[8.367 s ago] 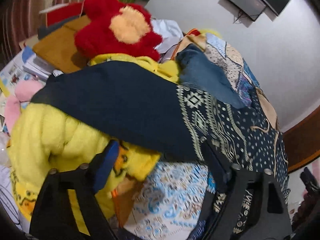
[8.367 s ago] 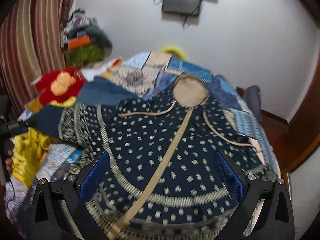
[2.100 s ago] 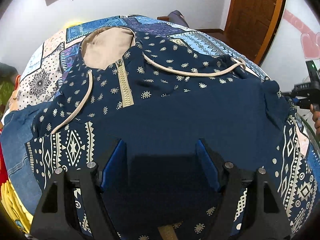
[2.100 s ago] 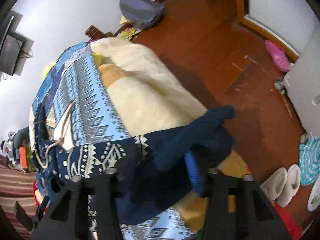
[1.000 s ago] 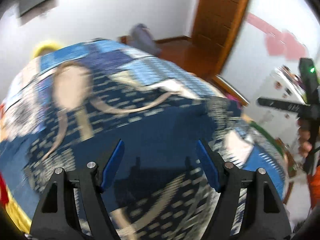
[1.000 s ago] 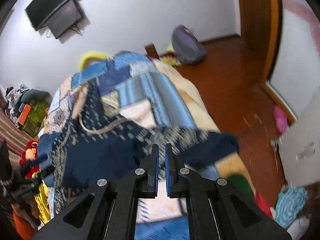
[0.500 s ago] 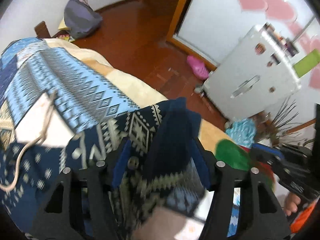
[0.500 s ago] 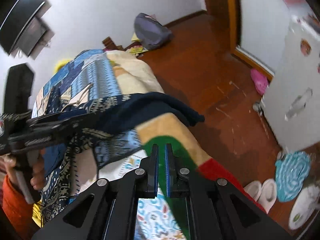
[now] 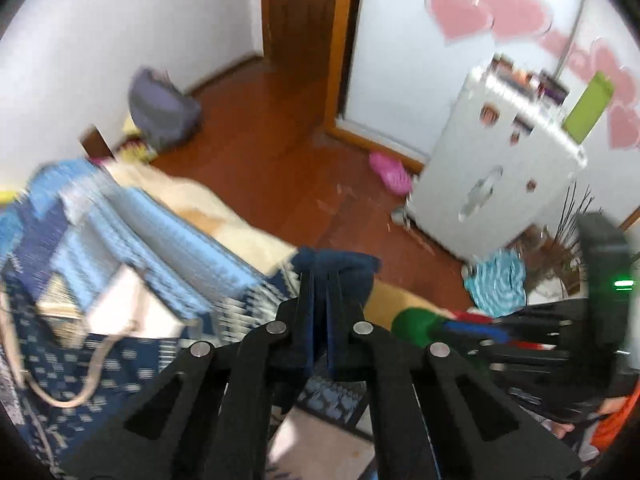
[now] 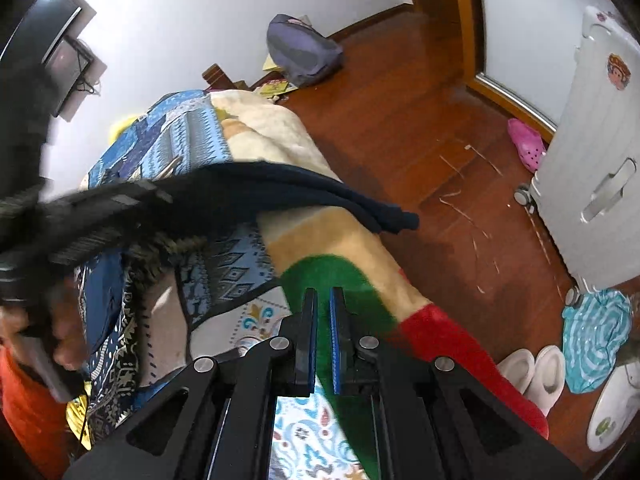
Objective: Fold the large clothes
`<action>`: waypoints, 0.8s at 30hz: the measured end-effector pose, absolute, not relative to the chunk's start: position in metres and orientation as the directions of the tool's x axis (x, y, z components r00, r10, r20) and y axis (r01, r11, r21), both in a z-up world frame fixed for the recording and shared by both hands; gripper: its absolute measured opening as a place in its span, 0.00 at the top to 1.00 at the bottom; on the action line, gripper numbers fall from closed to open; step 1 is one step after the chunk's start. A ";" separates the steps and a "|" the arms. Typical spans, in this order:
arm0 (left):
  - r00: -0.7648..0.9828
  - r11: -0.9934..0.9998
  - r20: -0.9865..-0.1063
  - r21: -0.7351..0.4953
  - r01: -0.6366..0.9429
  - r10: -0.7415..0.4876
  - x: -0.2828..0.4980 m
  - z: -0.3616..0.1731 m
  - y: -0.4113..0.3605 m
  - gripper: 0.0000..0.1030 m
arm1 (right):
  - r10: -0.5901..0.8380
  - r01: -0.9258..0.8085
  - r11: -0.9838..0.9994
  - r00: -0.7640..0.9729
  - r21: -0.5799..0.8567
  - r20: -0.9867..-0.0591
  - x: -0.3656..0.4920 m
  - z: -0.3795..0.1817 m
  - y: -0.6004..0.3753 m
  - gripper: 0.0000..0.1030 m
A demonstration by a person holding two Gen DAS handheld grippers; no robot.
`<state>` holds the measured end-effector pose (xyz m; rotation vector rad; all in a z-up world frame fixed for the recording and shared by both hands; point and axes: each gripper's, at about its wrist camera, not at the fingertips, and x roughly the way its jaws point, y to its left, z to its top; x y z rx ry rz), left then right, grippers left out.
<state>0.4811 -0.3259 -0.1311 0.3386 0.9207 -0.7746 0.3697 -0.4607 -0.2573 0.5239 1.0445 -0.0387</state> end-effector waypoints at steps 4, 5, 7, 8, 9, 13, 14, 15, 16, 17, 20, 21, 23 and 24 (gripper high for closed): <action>0.463 0.726 -0.740 -0.051 0.685 -0.489 0.472 -0.085 -0.278 0.97 | 0.247 0.235 0.878 0.523 0.416 -0.816 0.375 -0.246 -0.441 0.98; 0.482 0.740 -0.728 -0.051 0.670 -0.487 0.471 -0.077 -0.265 0.97 | 0.250 0.224 0.882 0.522 0.414 -0.815 0.378 -0.244 -0.434 0.98; 0.525 0.782 -0.709 -0.061 0.620 -0.471 0.470 -0.070 -0.231 0.97 | 0.257 0.202 0.889 0.522 0.411 -0.813 0.383 -0.238 -0.419 0.98; 0.542 0.798 -0.703 -0.062 0.599 -0.461 0.469 -0.068 -0.216 0.97 | 0.266 0.187 0.891 0.523 0.413 -0.810 0.386 -0.235 -0.409 0.98; 0.557 0.817 -0.701 -0.065 0.573 -0.446 0.469 -0.068 -0.195 0.97 | 0.275 0.171 0.894 0.523 0.415 -0.807 0.388 -0.232 -0.401 0.98; 0.527 0.867 -0.760 -0.094 0.489 -0.380 0.466 -0.103 -0.124 0.97 | 0.301 0.097 0.911 0.509 0.401 -0.807 0.398 -0.226 -0.360 0.98; 0.510 0.876 -0.778 -0.103 0.471 -0.366 0.466 -0.115 -0.112 0.97 | 0.303 0.083 0.915 0.501 0.394 -0.810 0.400 -0.226 -0.350 0.98; 0.489 0.889 -0.803 -0.106 0.446 -0.341 0.465 -0.133 -0.095 0.97 | 0.307 0.069 0.919 0.495 0.389 -0.813 0.403 -0.225 -0.342 0.98; 0.474 0.896 -0.818 -0.105 0.431 -0.324 0.464 -0.147 -0.087 0.97 | 0.311 0.056 0.921 0.490 0.386 -0.814 0.405 -0.226 -0.333 0.98; 0.461 0.903 -0.833 -0.099 0.417 -0.305 0.462 -0.160 -0.083 0.97 | 0.318 0.043 0.922 0.484 0.385 -0.815 0.406 -0.226 -0.325 0.98; 0.421 0.910 -0.876 -0.045 0.413 -0.235 0.451 -0.200 -0.068 0.97 | 0.331 0.025 0.922 0.467 0.386 -0.820 0.407 -0.230 -0.311 0.98; 0.415 0.909 -0.887 -0.015 0.416 -0.205 0.447 -0.212 -0.068 0.96 | 0.329 0.021 0.925 0.457 0.379 -0.827 0.407 -0.232 -0.307 0.98; 0.451 0.903 -0.876 0.046 0.427 -0.169 0.436 -0.221 -0.069 0.96 | 0.318 0.019 0.931 0.444 0.364 -0.838 0.407 -0.236 -0.303 0.98; 0.477 0.897 -0.865 0.082 0.435 -0.153 0.431 -0.218 -0.071 0.93 | 0.313 0.018 0.934 0.439 0.357 -0.842 0.406 -0.237 -0.302 0.98</action>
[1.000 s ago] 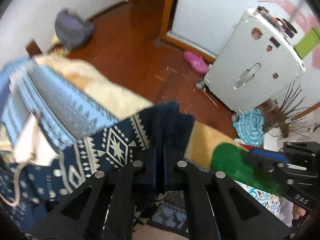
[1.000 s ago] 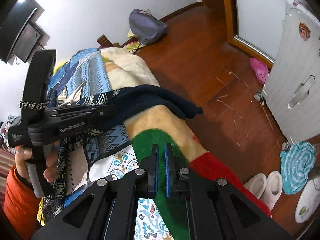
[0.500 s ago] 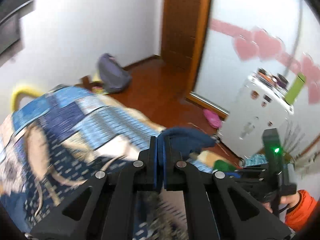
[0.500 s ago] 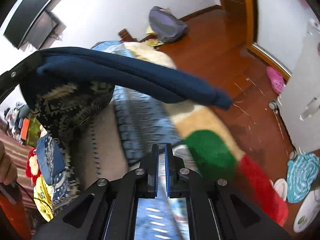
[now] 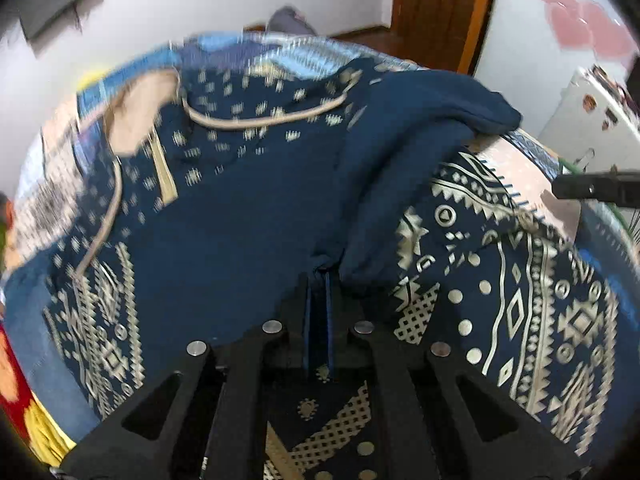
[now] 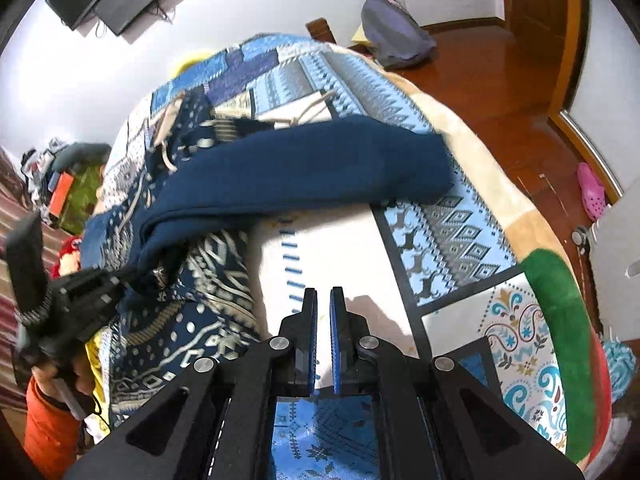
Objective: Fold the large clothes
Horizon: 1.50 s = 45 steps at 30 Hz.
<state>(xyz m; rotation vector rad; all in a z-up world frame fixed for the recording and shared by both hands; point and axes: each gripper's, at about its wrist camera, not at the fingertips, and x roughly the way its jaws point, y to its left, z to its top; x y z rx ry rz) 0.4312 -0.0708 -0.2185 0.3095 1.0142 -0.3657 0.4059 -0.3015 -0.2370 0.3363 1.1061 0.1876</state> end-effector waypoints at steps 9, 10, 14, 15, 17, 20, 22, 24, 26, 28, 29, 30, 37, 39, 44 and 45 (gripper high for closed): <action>0.532 0.866 -0.818 0.090 0.491 -0.217 0.432 -0.156 -0.102 0.33 | 0.234 -0.009 0.964 0.492 0.264 -0.838 0.388 -0.227 -0.318 0.98; 0.548 0.865 -0.802 0.082 0.494 -0.237 0.435 -0.146 -0.109 0.30 | 0.224 -0.011 0.967 0.507 0.254 -0.832 0.386 -0.223 -0.322 0.98; 0.545 0.837 -0.793 0.084 0.541 -0.273 0.455 -0.130 -0.155 0.24 | 0.178 -0.006 0.978 0.557 0.211 -0.811 0.378 -0.210 -0.333 0.98; 0.535 0.824 -0.796 0.081 0.560 -0.285 0.459 -0.129 -0.168 0.24 | 0.170 -0.005 0.979 0.568 0.203 -0.805 0.376 -0.207 -0.337 0.98; 0.500 0.791 -0.810 0.076 0.607 -0.306 0.465 -0.134 -0.192 0.24 | 0.156 -0.002 0.982 0.586 0.191 -0.795 0.373 -0.202 -0.343 0.98; 0.427 0.725 -0.850 0.081 0.684 -0.308 0.474 -0.155 -0.234 0.24 | 0.143 0.013 0.982 0.600 0.189 -0.787 0.370 -0.200 -0.355 0.98; 0.370 0.682 -0.880 0.075 0.727 -0.298 0.480 -0.178 -0.259 0.24 | 0.122 0.029 0.984 0.602 0.174 -0.789 0.370 -0.201 -0.363 0.98; 0.334 0.655 -0.904 0.084 0.751 -0.267 0.482 -0.199 -0.279 0.24 | 0.103 0.046 0.986 0.598 0.162 -0.795 0.369 -0.205 -0.371 0.98; 0.342 0.645 -0.913 0.126 0.754 -0.222 0.486 -0.215 -0.291 0.26 | 0.094 0.058 0.986 0.589 0.158 -0.803 0.369 -0.209 -0.378 0.98; 0.369 0.648 -0.909 0.165 0.744 -0.192 0.491 -0.230 -0.297 0.39 | 0.092 0.071 0.984 0.582 0.163 -0.808 0.368 -0.212 -0.384 0.98; 0.367 0.654 -0.908 0.156 0.741 -0.200 0.494 -0.232 -0.297 0.47 | 0.093 0.076 0.983 0.581 0.168 -0.809 0.367 -0.214 -0.386 0.98; 0.372 0.670 -0.903 0.139 0.729 -0.217 0.497 -0.231 -0.296 0.60 | 0.096 0.082 0.981 0.579 0.175 -0.809 0.366 -0.216 -0.388 0.98; 0.411 0.750 -0.858 0.047 0.660 -0.307 0.503 -0.183 -0.271 0.89 | 0.101 0.101 0.976 0.572 0.192 -0.814 0.366 -0.216 -0.388 0.98; 0.450 0.768 -0.815 0.009 0.640 -0.366 0.498 -0.147 -0.252 0.89 | 0.103 0.091 0.978 0.579 0.190 -0.809 0.367 -0.212 -0.383 0.98; 0.593 0.833 -0.681 -0.046 0.551 -0.430 0.479 -0.056 -0.178 0.89 | 0.123 0.037 0.983 0.594 0.180 -0.795 0.370 -0.198 -0.358 0.98; 0.623 0.849 -0.657 -0.050 0.526 -0.425 0.476 -0.041 -0.160 0.89 | 0.133 0.022 0.983 0.596 0.181 -0.792 0.372 -0.195 -0.351 0.98</action>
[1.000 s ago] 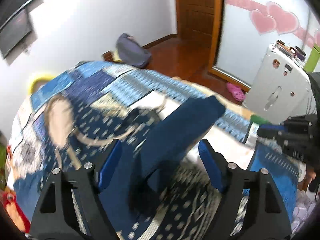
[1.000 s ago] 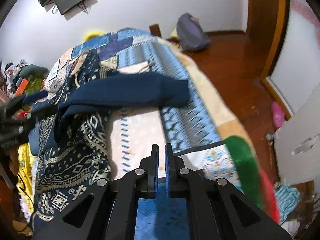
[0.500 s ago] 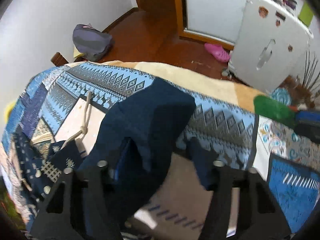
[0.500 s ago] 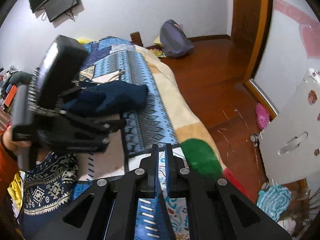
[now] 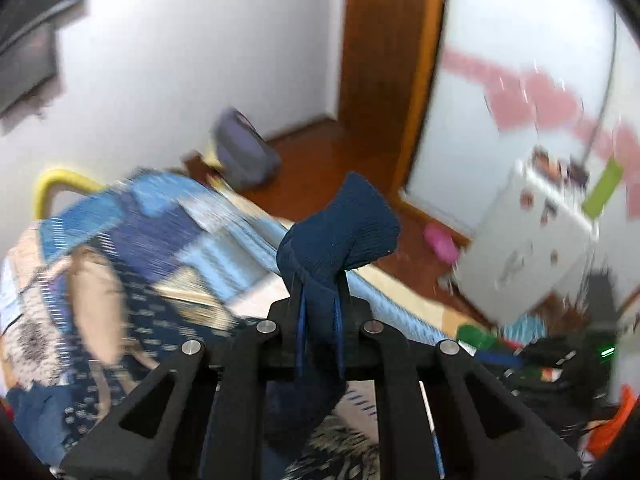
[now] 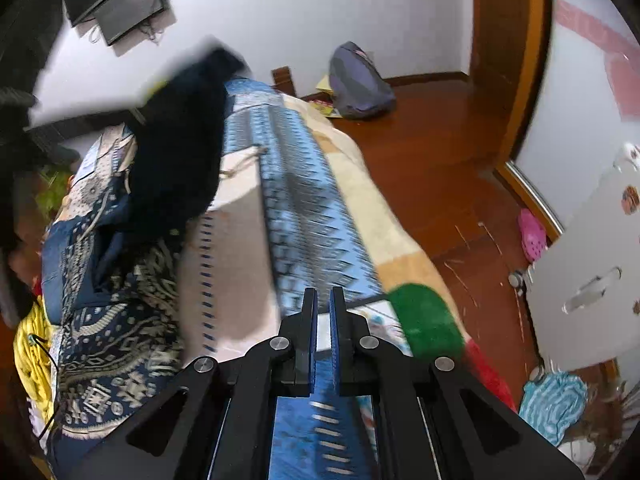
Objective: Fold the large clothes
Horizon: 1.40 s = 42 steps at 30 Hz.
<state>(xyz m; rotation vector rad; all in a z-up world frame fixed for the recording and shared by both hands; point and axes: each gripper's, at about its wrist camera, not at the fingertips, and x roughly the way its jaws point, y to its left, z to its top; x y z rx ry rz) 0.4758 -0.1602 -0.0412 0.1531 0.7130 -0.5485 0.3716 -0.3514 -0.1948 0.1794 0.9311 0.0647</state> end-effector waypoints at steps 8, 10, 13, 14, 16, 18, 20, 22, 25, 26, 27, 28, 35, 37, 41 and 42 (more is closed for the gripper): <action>0.800 0.960 -0.546 -0.029 0.279 -0.249 0.440 0.014 -0.016 0.89 | 0.205 -0.126 0.979 0.609 0.161 -0.766 0.389 -0.174 -0.282 0.98; 0.811 0.975 -0.551 -0.030 0.218 -0.198 0.429 0.009 0.022 0.89 | 0.227 -0.167 0.973 0.597 0.157 -0.770 0.396 -0.173 -0.261 0.98; 0.805 0.991 -0.581 -0.025 0.135 -0.124 0.419 -0.012 0.070 0.89 | 0.248 -0.227 0.964 0.572 0.139 -0.782 0.409 -0.179 -0.230 0.98; 0.791 0.993 -0.601 -0.031 0.113 -0.109 0.415 -0.024 0.085 0.89 | 0.248 -0.246 0.961 0.557 0.128 -0.793 0.415 -0.184 -0.219 0.98; 0.774 0.997 -0.629 -0.031 0.069 -0.073 0.407 -0.045 0.107 0.89 | 0.233 -0.269 0.958 0.531 0.099 -0.815 0.425 -0.194 -0.201 0.98; 0.742 0.998 -0.669 -0.057 0.017 -0.051 0.403 -0.075 0.131 0.89 | 0.193 -0.290 0.956 0.513 0.043 -0.837 0.433 -0.208 -0.185 0.98; 0.707 0.995 -0.706 -0.091 -0.027 -0.046 0.400 -0.104 0.152 0.89 | 0.142 -0.308 0.951 0.495 -0.020 -0.857 0.440 -0.224 -0.176 0.98; 0.677 0.992 -0.735 -0.108 -0.061 -0.038 0.396 -0.129 0.167 0.89 | 0.116 -0.314 0.948 0.496 -0.053 -0.861 0.441 -0.234 -0.175 0.98; 0.631 0.987 -0.776 -0.119 -0.107 -0.026 0.393 -0.169 0.187 0.89 | 0.114 -0.331 0.941 0.503 -0.069 -0.857 0.441 -0.238 -0.181 0.98; 0.613 0.984 -0.790 -0.132 -0.120 -0.032 0.389 -0.182 0.194 0.89 | 0.112 -0.330 0.941 0.502 -0.071 -0.858 0.441 -0.239 -0.182 0.98; 0.599 0.981 -0.800 -0.141 -0.130 -0.036 0.384 -0.193 0.200 0.89 | 0.106 -0.326 0.942 0.499 -0.074 -0.860 0.441 -0.239 -0.184 0.96; 0.586 0.979 -0.809 -0.153 -0.136 -0.045 0.383 -0.202 0.204 0.89 | 0.095 -0.320 0.944 0.497 -0.081 -0.863 0.442 -0.239 -0.185 0.88; 0.483 0.980 -0.874 -0.145 -0.139 -0.061 0.366 -0.256 0.209 0.76 | -0.001 -0.252 0.954 0.541 -0.163 -0.841 0.443 -0.245 -0.209 0.08; 0.468 0.988 -0.883 -0.090 -0.129 -0.019 0.361 -0.260 0.208 0.71 | 0.043 -0.255 0.961 0.527 -0.109 -0.849 0.442 -0.240 -0.214 0.08; 0.476 0.990 -0.879 -0.089 -0.108 -0.027 0.353 -0.254 0.210 0.64 | 0.166 -0.273 0.962 0.535 0.016 -0.829 0.444 -0.222 -0.209 0.08; 0.475 0.990 -0.880 -0.090 -0.110 -0.027 0.352 -0.252 0.211 0.63 | 0.186 -0.273 0.961 0.534 0.040 -0.825 0.447 -0.219 -0.206 0.08</action>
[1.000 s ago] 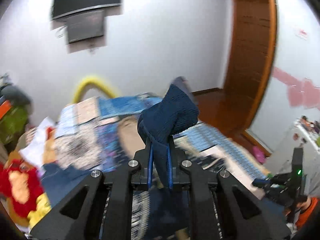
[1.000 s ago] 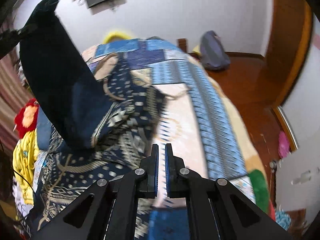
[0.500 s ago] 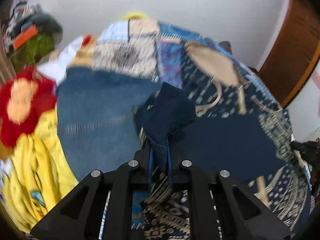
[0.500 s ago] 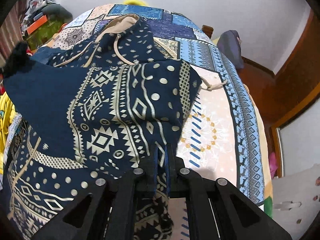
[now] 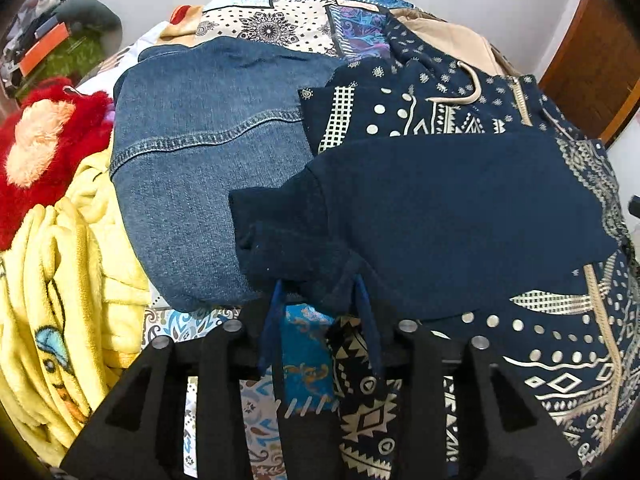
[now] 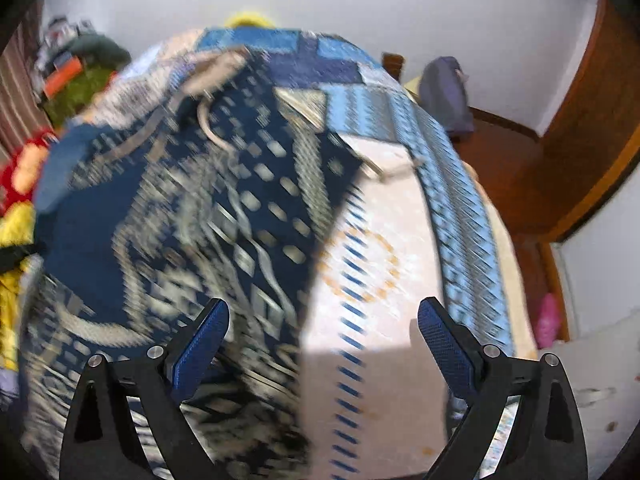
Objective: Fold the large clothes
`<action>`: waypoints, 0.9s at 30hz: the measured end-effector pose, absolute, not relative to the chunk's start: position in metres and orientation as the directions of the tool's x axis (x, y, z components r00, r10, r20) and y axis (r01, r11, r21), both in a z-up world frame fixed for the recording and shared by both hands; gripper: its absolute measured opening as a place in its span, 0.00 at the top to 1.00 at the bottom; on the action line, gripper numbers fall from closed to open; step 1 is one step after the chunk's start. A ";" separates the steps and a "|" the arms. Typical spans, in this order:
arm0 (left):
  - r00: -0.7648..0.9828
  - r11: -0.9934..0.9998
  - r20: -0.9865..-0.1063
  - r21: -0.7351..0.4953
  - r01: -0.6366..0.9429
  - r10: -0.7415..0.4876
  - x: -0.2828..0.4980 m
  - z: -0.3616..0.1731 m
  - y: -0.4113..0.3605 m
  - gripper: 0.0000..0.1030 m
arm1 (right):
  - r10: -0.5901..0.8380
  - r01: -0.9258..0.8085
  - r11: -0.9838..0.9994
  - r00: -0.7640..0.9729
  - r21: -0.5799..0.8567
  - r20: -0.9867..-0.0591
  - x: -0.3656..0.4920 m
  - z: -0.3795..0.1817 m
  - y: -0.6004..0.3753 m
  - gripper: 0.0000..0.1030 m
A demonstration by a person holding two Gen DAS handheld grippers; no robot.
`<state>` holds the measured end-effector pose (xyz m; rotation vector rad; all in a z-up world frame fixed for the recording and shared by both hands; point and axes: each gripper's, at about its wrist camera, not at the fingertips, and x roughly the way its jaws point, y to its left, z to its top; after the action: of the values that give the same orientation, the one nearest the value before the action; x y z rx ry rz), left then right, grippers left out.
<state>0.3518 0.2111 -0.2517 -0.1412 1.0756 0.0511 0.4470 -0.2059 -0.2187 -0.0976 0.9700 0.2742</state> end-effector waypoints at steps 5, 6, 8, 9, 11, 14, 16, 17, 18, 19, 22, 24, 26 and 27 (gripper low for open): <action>0.501 0.988 -0.865 -0.071 -0.134 0.006 0.346 -0.230 0.219 0.46 | 0.186 -0.301 0.953 0.525 0.023 -0.830 0.451 -0.213 -0.181 0.08; 0.512 0.987 -0.859 -0.075 -0.140 0.007 0.344 -0.227 0.222 0.40 | 0.192 -0.322 0.947 0.526 0.015 -0.828 0.447 -0.212 -0.178 0.08; 0.522 0.983 -0.853 -0.094 -0.156 0.002 0.338 -0.223 0.230 0.40 | 0.199 -0.364 0.931 0.522 -0.006 -0.829 0.439 -0.214 -0.176 0.08; 0.521 0.981 -0.853 -0.106 -0.163 -0.006 0.337 -0.223 0.233 0.40 | 0.200 -0.384 0.923 0.519 -0.018 -0.831 0.430 -0.215 -0.177 0.08; 0.522 0.971 -0.852 -0.159 -0.176 -0.045 0.333 -0.227 0.239 0.40 | 0.196 -0.422 0.906 0.506 -0.043 -0.840 0.413 -0.218 -0.175 0.08; 0.500 0.950 -0.859 -0.238 -0.201 -0.110 0.338 -0.242 0.241 0.40 | 0.145 -0.447 0.887 0.508 -0.116 -0.849 0.402 -0.228 -0.171 0.08; 0.485 0.946 -0.868 -0.238 -0.222 -0.104 0.348 -0.253 0.237 0.40 | 0.081 -0.432 0.883 0.524 -0.182 -0.848 0.401 -0.234 -0.169 0.08; 0.476 0.946 -0.875 -0.224 -0.237 -0.088 0.354 -0.260 0.236 0.40 | 0.057 -0.429 0.881 0.518 -0.201 -0.854 0.404 -0.239 -0.168 0.08; 0.463 0.947 -0.884 -0.205 -0.249 -0.070 0.359 -0.265 0.236 0.42 | 0.046 -0.422 0.883 0.512 -0.204 -0.857 0.407 -0.242 -0.168 0.08; 0.453 0.948 -0.890 -0.190 -0.255 -0.057 0.363 -0.269 0.235 0.45 | 0.047 -0.407 0.893 0.507 -0.191 -0.861 0.412 -0.244 -0.169 0.08; 0.465 0.956 -0.884 -0.169 -0.238 -0.041 0.370 -0.270 0.226 0.78 | 0.027 -0.351 0.919 0.510 -0.179 -0.860 0.429 -0.246 -0.176 0.08; 0.484 0.968 -0.875 -0.120 -0.220 0.001 0.369 -0.256 0.213 0.94 | 0.007 -0.324 0.927 0.524 -0.191 -0.852 0.435 -0.245 -0.179 0.08; 0.537 0.979 -0.843 -0.078 -0.190 0.037 0.367 -0.237 0.203 0.94 | -0.011 -0.292 0.934 0.553 -0.207 -0.833 0.436 -0.241 -0.184 0.08; 0.554 0.980 -0.832 -0.082 -0.182 0.034 0.366 -0.230 0.201 0.95 | -0.025 -0.279 0.934 0.575 -0.225 -0.818 0.436 -0.238 -0.187 0.08</action>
<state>0.3658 0.2005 -0.2301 -0.1656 0.9767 0.1283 0.4356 -0.1867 -0.2381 -0.3488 0.9515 0.1525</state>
